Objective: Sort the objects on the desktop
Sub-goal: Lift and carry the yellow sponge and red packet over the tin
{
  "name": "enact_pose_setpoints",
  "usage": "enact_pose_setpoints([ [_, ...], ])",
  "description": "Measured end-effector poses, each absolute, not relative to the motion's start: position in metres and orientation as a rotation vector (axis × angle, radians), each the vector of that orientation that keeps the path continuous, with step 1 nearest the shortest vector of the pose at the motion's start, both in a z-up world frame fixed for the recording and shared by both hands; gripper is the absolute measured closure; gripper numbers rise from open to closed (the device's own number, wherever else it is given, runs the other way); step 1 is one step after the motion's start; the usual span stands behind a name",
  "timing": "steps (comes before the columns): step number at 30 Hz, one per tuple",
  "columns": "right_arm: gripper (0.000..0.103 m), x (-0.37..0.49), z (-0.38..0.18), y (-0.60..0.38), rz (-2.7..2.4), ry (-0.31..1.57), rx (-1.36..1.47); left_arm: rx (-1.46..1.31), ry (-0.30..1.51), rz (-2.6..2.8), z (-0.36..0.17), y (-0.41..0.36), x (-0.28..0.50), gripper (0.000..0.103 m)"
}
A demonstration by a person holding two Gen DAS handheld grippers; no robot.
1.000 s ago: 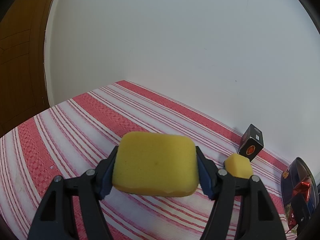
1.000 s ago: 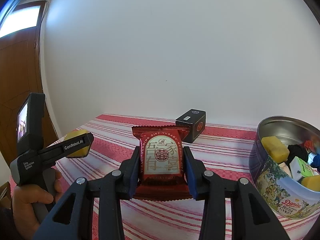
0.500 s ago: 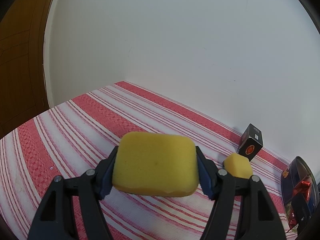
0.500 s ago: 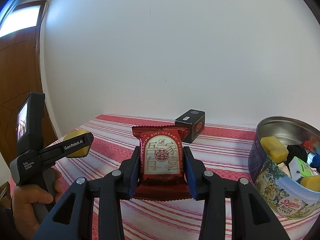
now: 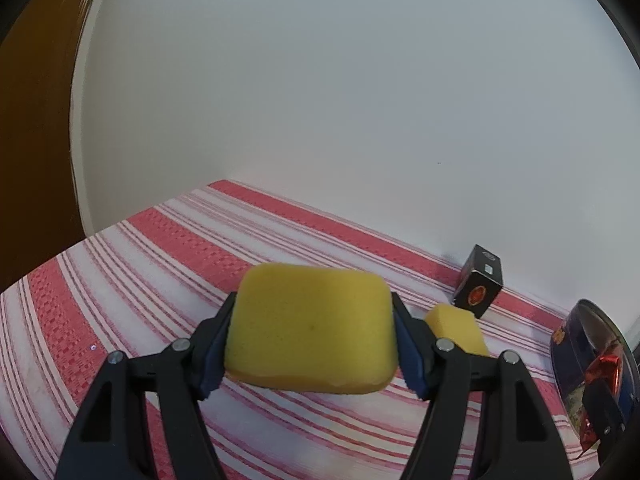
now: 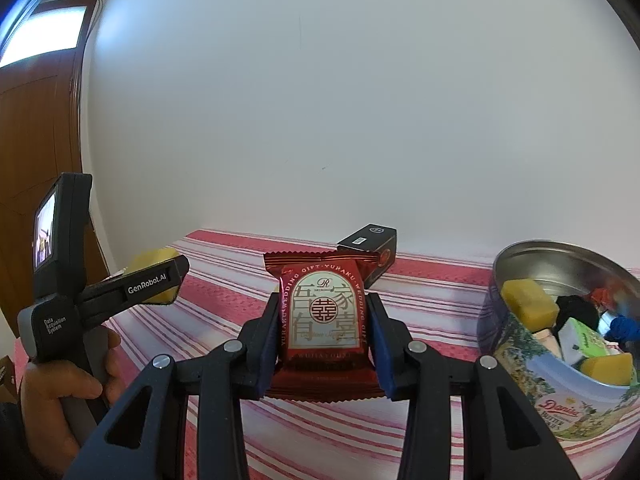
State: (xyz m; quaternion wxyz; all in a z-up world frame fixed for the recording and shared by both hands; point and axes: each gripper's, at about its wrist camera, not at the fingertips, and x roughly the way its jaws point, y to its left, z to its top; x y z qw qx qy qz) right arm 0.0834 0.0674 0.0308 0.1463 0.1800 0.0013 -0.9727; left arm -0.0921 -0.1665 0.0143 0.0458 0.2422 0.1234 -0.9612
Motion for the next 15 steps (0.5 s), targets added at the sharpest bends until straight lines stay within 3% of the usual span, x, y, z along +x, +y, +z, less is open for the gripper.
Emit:
enact_pose_setpoints([
  [15, 0.06, 0.114, 0.039, 0.104, -2.85, 0.065, 0.457, 0.699, 0.272, -3.036, 0.023, -0.119, -0.069, 0.033],
])
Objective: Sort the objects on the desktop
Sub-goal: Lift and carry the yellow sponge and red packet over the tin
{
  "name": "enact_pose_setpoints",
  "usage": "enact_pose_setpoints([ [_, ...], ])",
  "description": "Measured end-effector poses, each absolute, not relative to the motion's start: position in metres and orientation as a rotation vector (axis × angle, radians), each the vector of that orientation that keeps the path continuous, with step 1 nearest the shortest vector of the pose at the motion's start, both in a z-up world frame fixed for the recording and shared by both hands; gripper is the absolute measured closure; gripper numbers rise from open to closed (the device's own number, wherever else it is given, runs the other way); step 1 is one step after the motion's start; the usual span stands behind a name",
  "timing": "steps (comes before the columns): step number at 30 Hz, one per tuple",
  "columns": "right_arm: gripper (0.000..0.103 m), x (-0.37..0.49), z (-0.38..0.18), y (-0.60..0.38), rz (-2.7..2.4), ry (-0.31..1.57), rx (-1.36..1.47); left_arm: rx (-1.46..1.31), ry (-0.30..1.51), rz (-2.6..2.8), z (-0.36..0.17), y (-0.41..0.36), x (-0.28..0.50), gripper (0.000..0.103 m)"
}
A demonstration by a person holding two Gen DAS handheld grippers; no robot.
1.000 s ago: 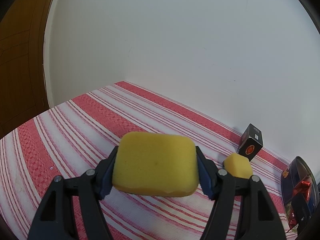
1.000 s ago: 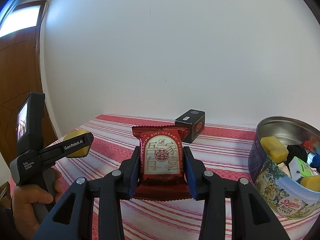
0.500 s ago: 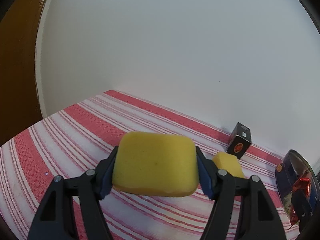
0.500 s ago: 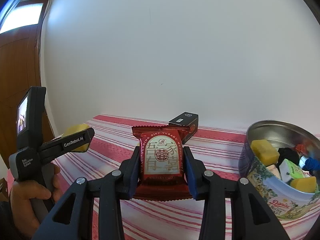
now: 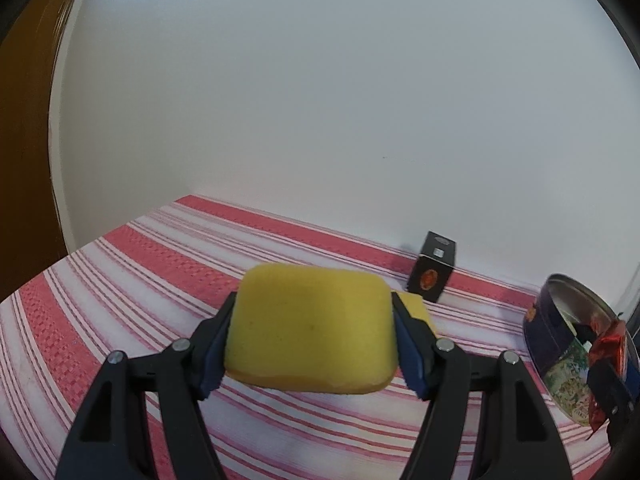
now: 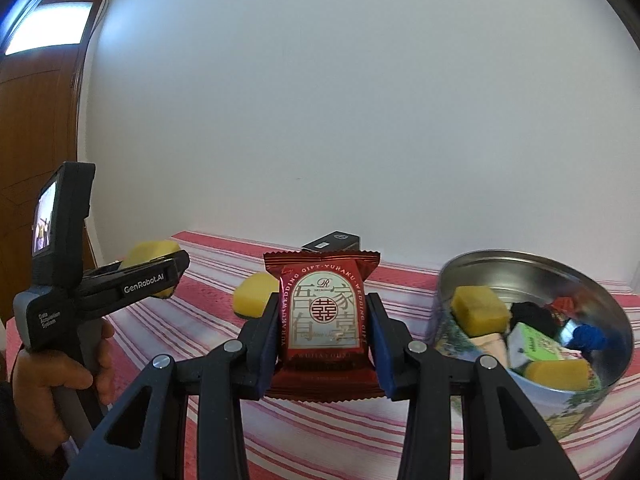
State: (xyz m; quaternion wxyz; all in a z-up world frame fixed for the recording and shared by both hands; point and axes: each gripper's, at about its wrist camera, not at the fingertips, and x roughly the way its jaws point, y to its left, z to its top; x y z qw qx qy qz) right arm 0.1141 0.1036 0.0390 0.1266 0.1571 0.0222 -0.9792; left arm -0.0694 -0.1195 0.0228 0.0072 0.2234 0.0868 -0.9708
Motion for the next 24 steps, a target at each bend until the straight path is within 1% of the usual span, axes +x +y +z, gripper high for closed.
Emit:
enact_pose_setpoints([
  [16, 0.06, 0.132, 0.047, 0.165, -2.944, 0.089, 0.419, 0.708, 0.17, -3.15, 0.028, -0.044, -0.051, 0.033],
  [24, 0.06, 0.133, 0.052, 0.201, -3.033, 0.05, 0.401, 0.73, 0.094, -3.233, 0.031, 0.002, -0.044, 0.033],
])
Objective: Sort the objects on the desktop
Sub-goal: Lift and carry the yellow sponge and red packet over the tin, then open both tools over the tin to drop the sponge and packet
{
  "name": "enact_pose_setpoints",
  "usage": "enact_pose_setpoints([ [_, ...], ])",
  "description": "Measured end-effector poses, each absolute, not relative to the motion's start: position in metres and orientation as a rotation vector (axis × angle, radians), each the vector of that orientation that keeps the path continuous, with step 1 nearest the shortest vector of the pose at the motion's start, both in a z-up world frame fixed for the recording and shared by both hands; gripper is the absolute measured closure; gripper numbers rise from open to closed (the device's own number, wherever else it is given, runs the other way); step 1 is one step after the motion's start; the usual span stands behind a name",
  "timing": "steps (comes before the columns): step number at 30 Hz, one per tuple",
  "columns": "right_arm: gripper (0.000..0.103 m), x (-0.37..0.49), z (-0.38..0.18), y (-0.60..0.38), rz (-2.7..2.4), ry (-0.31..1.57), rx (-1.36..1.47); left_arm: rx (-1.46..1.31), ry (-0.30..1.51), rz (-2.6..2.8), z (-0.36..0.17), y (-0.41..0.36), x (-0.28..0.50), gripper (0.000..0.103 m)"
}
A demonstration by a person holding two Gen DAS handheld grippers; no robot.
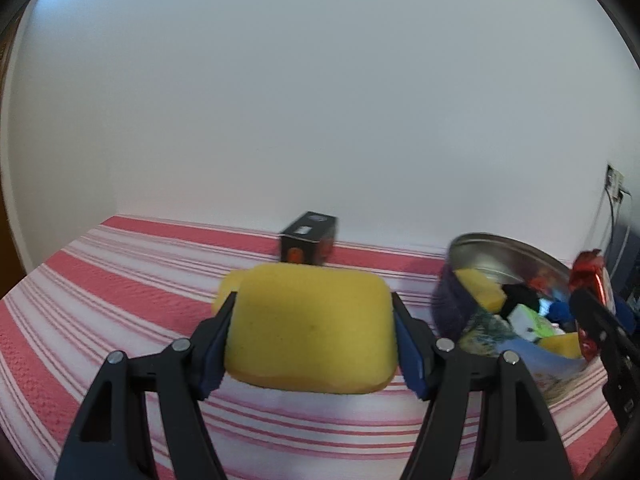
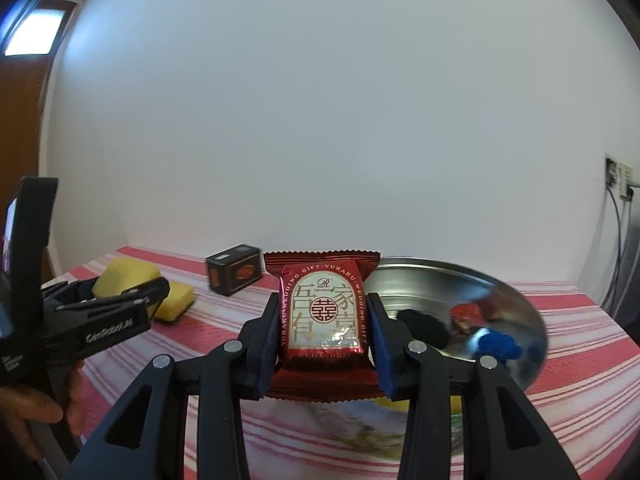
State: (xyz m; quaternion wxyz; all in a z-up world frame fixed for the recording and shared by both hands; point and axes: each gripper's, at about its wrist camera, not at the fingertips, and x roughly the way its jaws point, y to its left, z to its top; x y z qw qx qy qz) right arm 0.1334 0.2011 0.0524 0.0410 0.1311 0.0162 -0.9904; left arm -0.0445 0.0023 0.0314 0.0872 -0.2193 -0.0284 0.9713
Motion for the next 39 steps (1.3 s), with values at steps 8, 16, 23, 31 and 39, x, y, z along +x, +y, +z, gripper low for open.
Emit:
enact_pose_setpoints([
  [8, 0.06, 0.122, 0.055, 0.248, -3.129, -0.003, 0.402, -0.648, -0.058, 2.815, 0.037, 0.045, -0.045, 0.033],
  [16, 0.06, 0.112, 0.058, 0.293, -3.227, -0.073, 0.423, -0.641, 0.003, 2.744, 0.044, 0.092, -0.048, 0.033],
  [23, 0.06, 0.09, 0.054, 0.321, -3.28, -0.018, 0.471, -0.672, 0.033, 2.678, 0.042, 0.136, -0.053, 0.033],
  [31, 0.06, 0.061, 0.047, 0.348, -3.259, -0.004, 0.57, -0.749, 0.085, 2.617, 0.034, 0.185, -0.063, 0.033],
  [39, 0.06, 0.046, 0.038, 0.364, -3.193, -0.116, 0.67, -0.84, 0.13, 2.59, 0.02, 0.206, -0.072, 0.033],
])
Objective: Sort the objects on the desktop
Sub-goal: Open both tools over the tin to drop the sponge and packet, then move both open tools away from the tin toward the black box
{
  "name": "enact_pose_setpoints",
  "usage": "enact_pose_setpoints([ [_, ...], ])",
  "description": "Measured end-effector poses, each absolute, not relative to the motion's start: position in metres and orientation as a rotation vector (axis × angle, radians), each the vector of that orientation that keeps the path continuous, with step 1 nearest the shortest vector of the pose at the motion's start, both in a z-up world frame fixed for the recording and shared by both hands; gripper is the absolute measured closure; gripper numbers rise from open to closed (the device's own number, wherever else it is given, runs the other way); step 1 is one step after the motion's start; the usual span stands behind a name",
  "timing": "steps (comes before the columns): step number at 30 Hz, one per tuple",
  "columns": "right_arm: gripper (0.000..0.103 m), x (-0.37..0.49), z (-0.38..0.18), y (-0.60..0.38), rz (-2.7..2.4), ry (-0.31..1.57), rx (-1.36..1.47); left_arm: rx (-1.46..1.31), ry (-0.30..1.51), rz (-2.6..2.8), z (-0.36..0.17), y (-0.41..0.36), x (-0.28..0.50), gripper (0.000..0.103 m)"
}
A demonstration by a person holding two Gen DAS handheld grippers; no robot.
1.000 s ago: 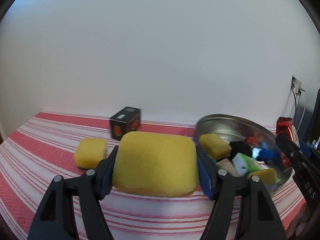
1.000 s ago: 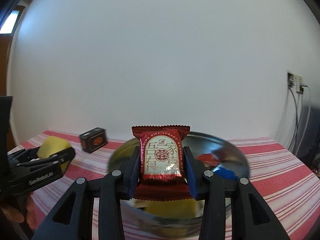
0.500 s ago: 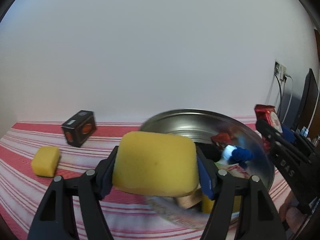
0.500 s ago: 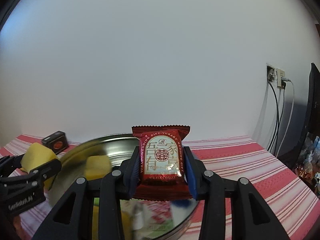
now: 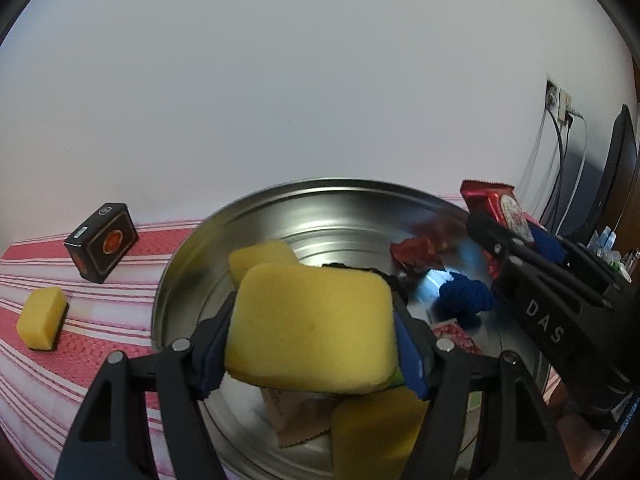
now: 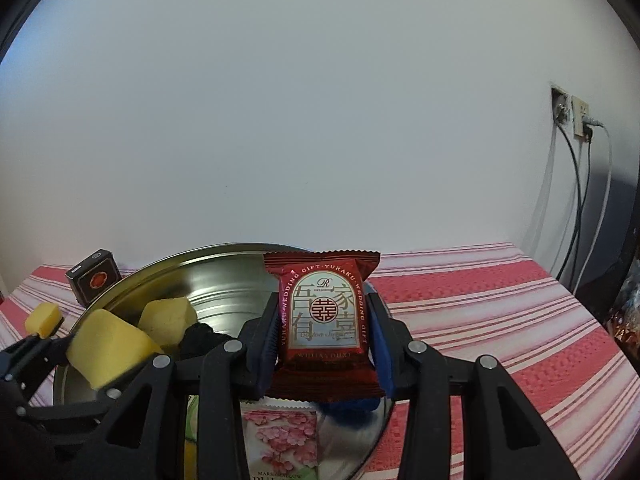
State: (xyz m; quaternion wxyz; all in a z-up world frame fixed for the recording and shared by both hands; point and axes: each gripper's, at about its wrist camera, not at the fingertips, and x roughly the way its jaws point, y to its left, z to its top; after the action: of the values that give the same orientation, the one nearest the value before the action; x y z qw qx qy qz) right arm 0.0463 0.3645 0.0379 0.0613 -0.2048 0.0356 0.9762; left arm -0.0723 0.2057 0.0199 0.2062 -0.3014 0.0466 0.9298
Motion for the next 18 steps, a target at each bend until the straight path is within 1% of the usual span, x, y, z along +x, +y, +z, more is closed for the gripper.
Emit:
enact_pose_setpoints([
  [4, 0.058, 0.047, 0.039, 0.358, 2.99, 0.099, -0.606, -0.846, 0.154, 2.598, 0.017, 0.208, -0.072, 0.032],
  [5, 0.057, 0.048, 0.04, 0.357, 2.988, 0.091, -0.601, -0.842, 0.152, 2.598, 0.016, 0.207, -0.072, 0.029],
  [6, 0.053, 0.049, 0.041, 0.357, 2.988, 0.088, -0.588, -0.847, 0.154, 2.598, 0.015, 0.207, -0.072, 0.024],
  [7, 0.039, 0.051, 0.041, 0.356, 2.991, 0.087, -0.575, -0.854, 0.157, 2.599, 0.014, 0.207, -0.072, 0.021],
  [9, 0.024, 0.058, 0.043, 0.355, 2.982, 0.085, -0.524, -0.838, 0.158, 2.593, 0.015, 0.205, -0.07, 0.009],
  [11, 0.022, 0.066, 0.046, 0.355, 2.976, 0.08, -0.456, -0.814, 0.163, 2.615, 0.017, 0.203, -0.066, 0.0],
  [12, 0.02, 0.07, 0.046, 0.354, 2.978, 0.074, -0.426, -0.798, 0.165, 2.625, 0.018, 0.202, -0.064, 0.001],
  [13, 0.015, 0.073, 0.047, 0.352, 2.977, 0.066, -0.406, -0.789, 0.168, 2.625, 0.019, 0.201, -0.063, 0.001],
  [14, 0.013, 0.074, 0.048, 0.35, 2.971, 0.058, -0.402, -0.785, 0.169, 2.623, 0.019, 0.2, -0.062, 0.001],
  [18, 0.012, 0.076, 0.049, 0.351, 2.973, 0.061, -0.401, -0.759, 0.148, 2.634, 0.021, 0.194, -0.058, 0.001],
])
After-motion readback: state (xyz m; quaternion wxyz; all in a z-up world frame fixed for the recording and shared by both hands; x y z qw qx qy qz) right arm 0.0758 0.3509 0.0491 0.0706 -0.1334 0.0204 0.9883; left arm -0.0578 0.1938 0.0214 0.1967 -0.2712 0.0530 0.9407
